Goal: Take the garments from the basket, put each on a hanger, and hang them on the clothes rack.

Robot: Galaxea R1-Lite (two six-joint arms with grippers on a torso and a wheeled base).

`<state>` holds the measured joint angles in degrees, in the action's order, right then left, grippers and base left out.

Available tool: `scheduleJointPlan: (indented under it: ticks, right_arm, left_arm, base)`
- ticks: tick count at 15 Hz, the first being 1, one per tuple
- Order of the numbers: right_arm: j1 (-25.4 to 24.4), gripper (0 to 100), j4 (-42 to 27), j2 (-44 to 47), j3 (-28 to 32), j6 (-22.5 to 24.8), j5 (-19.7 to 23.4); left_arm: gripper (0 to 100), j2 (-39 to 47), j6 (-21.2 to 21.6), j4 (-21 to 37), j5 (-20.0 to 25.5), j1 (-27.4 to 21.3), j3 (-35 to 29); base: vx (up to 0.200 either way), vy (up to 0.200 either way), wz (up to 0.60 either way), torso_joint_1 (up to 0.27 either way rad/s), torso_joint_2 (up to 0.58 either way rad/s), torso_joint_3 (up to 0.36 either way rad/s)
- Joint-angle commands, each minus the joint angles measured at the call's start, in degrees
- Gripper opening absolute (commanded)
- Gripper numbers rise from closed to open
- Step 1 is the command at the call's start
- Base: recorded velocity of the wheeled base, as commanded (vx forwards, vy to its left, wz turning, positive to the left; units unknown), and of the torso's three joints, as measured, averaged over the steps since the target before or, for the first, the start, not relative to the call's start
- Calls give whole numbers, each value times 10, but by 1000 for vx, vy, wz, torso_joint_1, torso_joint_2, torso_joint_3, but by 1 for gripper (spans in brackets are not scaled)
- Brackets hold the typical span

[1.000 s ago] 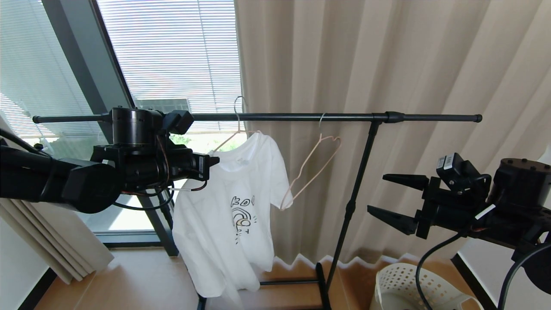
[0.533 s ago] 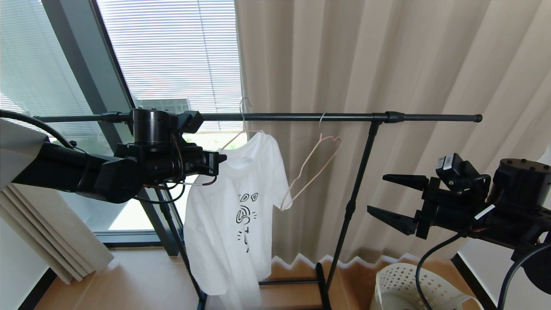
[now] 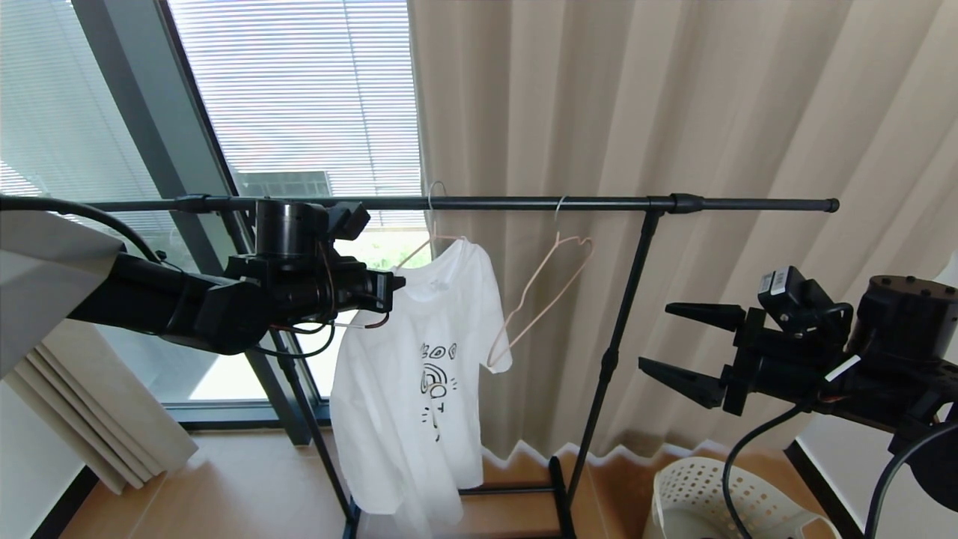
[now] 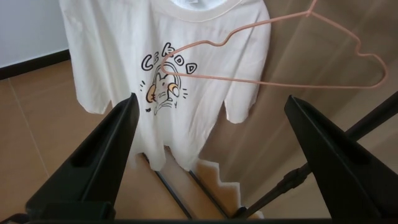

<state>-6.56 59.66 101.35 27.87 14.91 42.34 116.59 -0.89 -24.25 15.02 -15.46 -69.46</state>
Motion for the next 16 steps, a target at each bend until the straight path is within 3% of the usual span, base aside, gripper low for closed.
scheduleJointPlan:
  ticks: [1, 3, 4, 10, 11, 13, 14, 16]
  right_arm:
    - [0, 100, 0, 1, 0, 0, 0]
    - [0, 100, 0, 1, 0, 0, 0]
    - [0, 100, 0, 1, -1, 0, 0]
    - [1, 100, 0, -10, 1, -1, -9]
    - [-1, 100, -1, -26, 2, -1, -31]
    - [-6, 100, -5, -99, -4, -24, -153]
    - [-6, 100, -24, -146, -15, -44, -192]
    - [-6, 100, -92, -238, -49, -64, -222]
  left_arm:
    - [0, 0, -1, 0, 0, 0, 2]
    - [0, -2, -1, 1, 0, 0, 3]
    - [100, -3, -1, 1, 0, 0, 3]
    - [100, -47, 0, 2, 4, -1, 32]
    - [100, -64, 0, 3, 3, -1, 40]
    - [100, -144, 0, 4, 3, -1, 90]
    - [100, -191, 0, 5, 1, -5, 125]
    - [100, -281, 2, 4, -8, -12, 205]
  base:
    - [0, 0, 0, 0, 0, 0]
    - [0, 0, 0, 0, 0, 0]
    - [0, 0, 0, 0, 0, 0]
    - [0, 0, 0, 0, 0, 0]
    - [0, 0, 0, 0, 0, 0]
    - [0, 0, 0, 0, 0, 0]
    - [0, 0, 0, 0, 0, 0]
    - [0, 0, 0, 0, 0, 0]
